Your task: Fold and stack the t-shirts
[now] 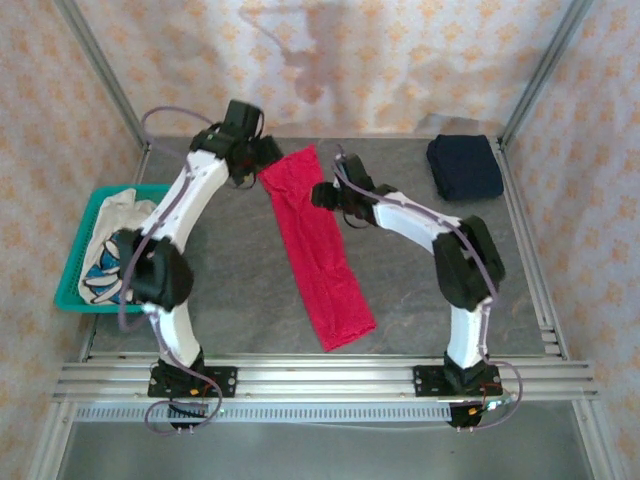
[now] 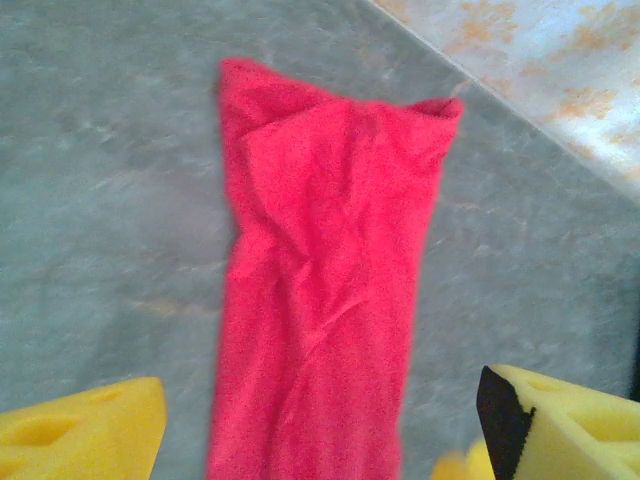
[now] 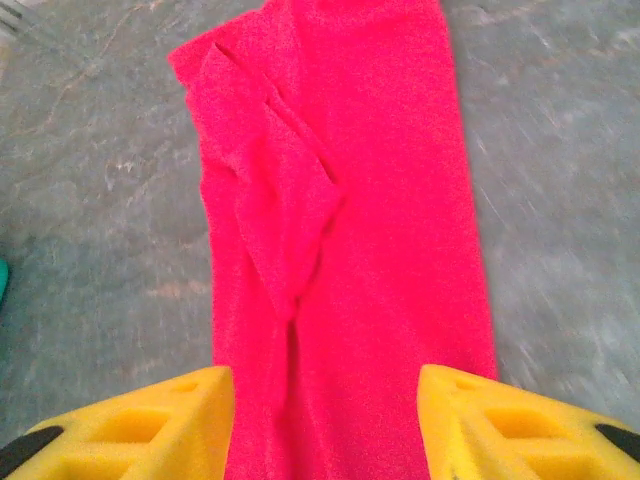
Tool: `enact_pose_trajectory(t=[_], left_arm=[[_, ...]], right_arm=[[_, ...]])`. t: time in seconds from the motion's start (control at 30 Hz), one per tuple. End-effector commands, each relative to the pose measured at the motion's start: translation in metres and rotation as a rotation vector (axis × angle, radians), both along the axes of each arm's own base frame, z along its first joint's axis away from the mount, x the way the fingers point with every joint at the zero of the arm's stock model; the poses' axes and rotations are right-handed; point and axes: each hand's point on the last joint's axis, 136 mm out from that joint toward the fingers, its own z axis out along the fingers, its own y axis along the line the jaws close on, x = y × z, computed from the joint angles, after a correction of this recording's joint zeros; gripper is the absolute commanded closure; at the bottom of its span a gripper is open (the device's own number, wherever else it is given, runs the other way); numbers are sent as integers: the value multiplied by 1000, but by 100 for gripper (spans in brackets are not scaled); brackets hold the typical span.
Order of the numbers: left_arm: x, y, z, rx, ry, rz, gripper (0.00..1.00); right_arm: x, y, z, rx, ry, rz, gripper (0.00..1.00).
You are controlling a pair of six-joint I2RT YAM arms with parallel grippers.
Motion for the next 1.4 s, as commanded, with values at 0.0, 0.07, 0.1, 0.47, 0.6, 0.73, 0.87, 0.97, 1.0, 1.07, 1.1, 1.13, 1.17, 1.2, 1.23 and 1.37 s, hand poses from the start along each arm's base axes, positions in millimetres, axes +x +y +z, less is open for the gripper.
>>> enact_pose_trajectory(t=[0.0,0.07,0.1,0.47,0.6,0.73,0.87,0.97,1.0,1.07,1.1,1.13,1.17,1.2,1.23,1.37], left_arm=[[-49,20,-19,63,-33,80,18],[-81,21,-33,56,-21,93,18],[-94,21,-40,47,-15,95,18],[-194,11,-91,-2,7,107,18],[-201,6,-99,0,21,93,18],[-202,-5,-102,-5,35,61,18],[-199,-22,-110,-19,55,17,18],[-198,-40,-120,-22,88,-39,18],[-196,-48,-123,-20,94,-62,18],[-197,-60,-128,-16,110,-95,18],[-198,-68,-132,-18,120,-114,18],[-199,-74,-137,-24,134,-126,18],[-202,-80,-142,-30,148,-139,18],[-206,-86,-145,-37,159,-154,18],[-209,-91,-147,-42,165,-168,18],[-223,-109,-146,-64,177,-229,19]], right_arm=[[27,24,-11,7,3,48,52],[42,39,-18,31,12,56,53],[48,45,-21,46,15,60,53],[103,57,-81,63,113,-7,53],[115,29,-96,56,162,-82,51],[119,-6,-104,39,198,-169,50],[119,-24,-97,69,185,-208,49],[118,-17,-82,107,174,-164,49],[118,-14,-74,120,167,-144,48],[118,-11,-58,136,146,-121,46],[118,-8,-41,153,119,-102,44],[118,-9,-28,159,96,-93,43],[116,-9,-14,164,69,-84,42],[114,-13,0,165,44,-82,40],[112,-17,12,164,21,-87,39],[87,-43,40,187,-32,-122,38]])
